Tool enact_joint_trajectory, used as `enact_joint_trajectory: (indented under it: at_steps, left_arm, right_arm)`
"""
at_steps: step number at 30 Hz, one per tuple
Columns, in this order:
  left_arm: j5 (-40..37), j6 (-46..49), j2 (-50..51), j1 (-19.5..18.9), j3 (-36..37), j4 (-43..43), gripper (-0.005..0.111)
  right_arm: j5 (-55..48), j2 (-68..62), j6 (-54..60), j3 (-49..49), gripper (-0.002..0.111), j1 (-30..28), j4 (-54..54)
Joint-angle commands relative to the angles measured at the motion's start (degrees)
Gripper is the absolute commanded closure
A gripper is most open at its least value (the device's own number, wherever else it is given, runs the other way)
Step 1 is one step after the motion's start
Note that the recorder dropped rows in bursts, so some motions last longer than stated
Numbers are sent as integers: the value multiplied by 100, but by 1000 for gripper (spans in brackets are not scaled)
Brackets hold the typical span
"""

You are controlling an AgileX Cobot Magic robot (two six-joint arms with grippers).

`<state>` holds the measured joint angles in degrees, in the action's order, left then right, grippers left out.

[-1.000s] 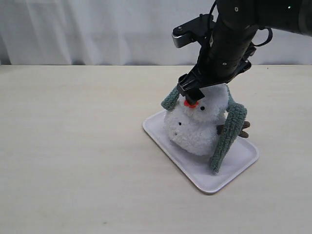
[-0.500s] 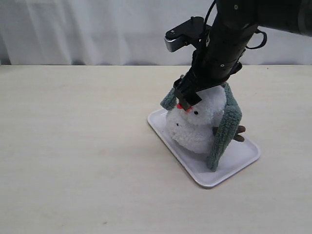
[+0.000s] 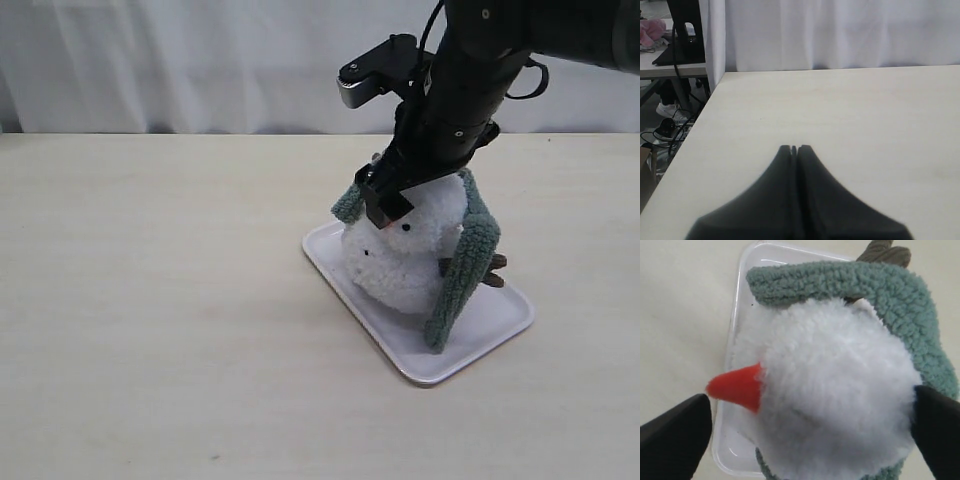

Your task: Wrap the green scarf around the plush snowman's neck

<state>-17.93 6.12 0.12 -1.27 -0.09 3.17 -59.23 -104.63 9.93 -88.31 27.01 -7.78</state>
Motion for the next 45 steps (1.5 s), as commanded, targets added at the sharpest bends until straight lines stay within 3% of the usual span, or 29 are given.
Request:
enact_joint_trajectory:
  at_steps: [1, 8, 16, 37, 40, 45]
  left_arm:
    - [39, -38, -12, -10, 9, -12, 107]
    - [39, -38, -12, -10, 9, -12, 107]
    - [39, -38, -12, -10, 9, -12, 107]
    - [39, -38, -12, -10, 9, -12, 107]
    - [39, -38, -12, -10, 9, -12, 107]
    - [39, -38, -12, -10, 9, -12, 107]
  right_arm:
    - [-172, -17, -46, 9, -1, -35, -17]
    - [-252, 29, -312, 9, -1, -168, -42]
    - [-281, 6, 589, 9, -1, -651, 1422]
    - [-274, -557, 978, 9, 0, -626, 986]
    - [-260, -675, 1194, 9, 9, -626, 986]
    - [-249, -814, 1496, 9, 45, -626, 965]
